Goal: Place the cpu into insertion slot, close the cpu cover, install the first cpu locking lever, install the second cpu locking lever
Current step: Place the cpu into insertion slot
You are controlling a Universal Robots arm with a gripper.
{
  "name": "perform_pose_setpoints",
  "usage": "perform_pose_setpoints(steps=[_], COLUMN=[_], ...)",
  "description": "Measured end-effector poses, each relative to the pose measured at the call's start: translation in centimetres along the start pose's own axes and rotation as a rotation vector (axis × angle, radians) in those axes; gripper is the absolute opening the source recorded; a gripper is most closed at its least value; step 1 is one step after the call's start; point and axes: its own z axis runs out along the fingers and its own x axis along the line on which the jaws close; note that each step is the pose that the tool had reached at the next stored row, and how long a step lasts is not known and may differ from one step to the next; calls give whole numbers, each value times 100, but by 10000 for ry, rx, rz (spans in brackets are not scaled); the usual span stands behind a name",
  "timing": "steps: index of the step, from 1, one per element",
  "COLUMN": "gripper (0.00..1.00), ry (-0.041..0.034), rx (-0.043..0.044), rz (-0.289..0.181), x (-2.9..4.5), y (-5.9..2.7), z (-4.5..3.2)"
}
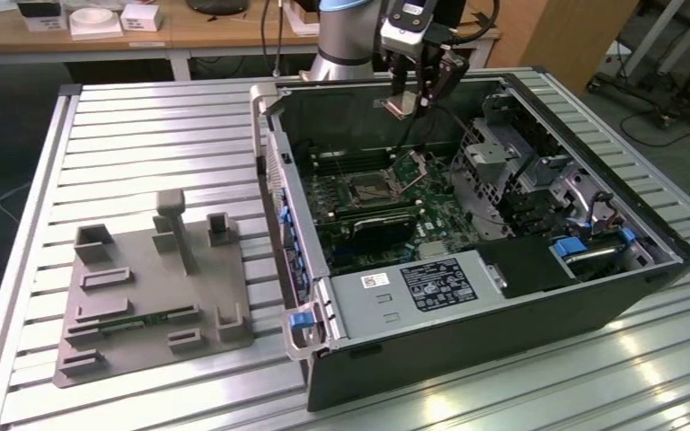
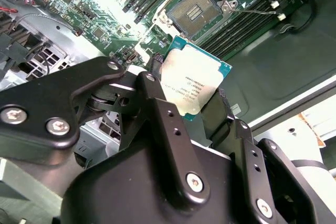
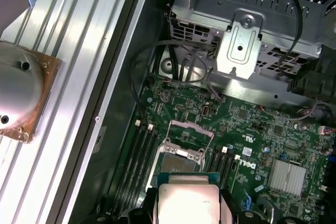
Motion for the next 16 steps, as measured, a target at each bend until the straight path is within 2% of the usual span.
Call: perform_pose_setpoints(steps=[16], gripper=[54], ry=[-257], rx=[-54], rz=[2842], x=[-1], y=[-3], z=[39])
